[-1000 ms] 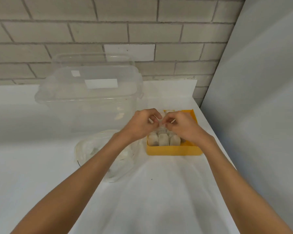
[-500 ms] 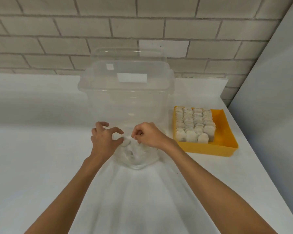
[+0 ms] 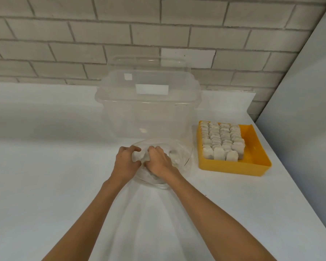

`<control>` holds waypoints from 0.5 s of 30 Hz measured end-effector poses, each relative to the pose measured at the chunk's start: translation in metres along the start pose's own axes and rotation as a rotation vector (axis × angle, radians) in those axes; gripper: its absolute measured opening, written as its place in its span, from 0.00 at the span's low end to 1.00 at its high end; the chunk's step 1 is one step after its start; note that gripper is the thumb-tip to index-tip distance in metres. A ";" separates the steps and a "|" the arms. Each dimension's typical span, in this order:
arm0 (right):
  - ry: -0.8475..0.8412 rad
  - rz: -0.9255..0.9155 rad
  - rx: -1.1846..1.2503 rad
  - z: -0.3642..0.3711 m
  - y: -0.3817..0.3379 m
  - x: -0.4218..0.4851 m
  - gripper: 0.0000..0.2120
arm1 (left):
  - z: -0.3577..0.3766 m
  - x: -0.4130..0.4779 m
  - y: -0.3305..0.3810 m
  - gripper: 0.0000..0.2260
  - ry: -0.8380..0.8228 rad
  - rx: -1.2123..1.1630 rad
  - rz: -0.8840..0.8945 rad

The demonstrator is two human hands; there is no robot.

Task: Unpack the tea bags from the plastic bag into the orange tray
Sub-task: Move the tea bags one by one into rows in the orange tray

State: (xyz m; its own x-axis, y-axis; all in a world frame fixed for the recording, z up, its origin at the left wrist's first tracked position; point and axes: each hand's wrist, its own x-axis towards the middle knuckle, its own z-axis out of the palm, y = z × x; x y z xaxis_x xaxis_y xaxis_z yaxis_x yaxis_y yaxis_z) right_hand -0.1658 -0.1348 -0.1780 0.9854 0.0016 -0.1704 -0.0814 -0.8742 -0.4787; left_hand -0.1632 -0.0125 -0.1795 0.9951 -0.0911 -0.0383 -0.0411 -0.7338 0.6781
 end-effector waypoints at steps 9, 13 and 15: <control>0.101 0.091 0.388 -0.024 0.020 -0.018 0.08 | -0.010 -0.006 0.006 0.14 0.142 -0.082 0.097; -0.003 0.175 0.969 -0.050 0.029 -0.040 0.06 | -0.022 -0.014 0.024 0.10 0.257 -0.176 0.187; -0.106 0.202 1.262 -0.058 0.033 -0.047 0.05 | -0.028 -0.017 0.036 0.08 0.208 -0.283 0.191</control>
State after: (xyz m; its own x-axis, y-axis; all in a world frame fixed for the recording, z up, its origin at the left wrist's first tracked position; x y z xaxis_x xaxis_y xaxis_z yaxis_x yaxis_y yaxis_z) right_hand -0.2057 -0.1921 -0.1355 0.9270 0.0127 -0.3748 -0.3696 0.2004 -0.9073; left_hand -0.1789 -0.0188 -0.1342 0.9701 -0.0487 0.2379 -0.2299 -0.4996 0.8352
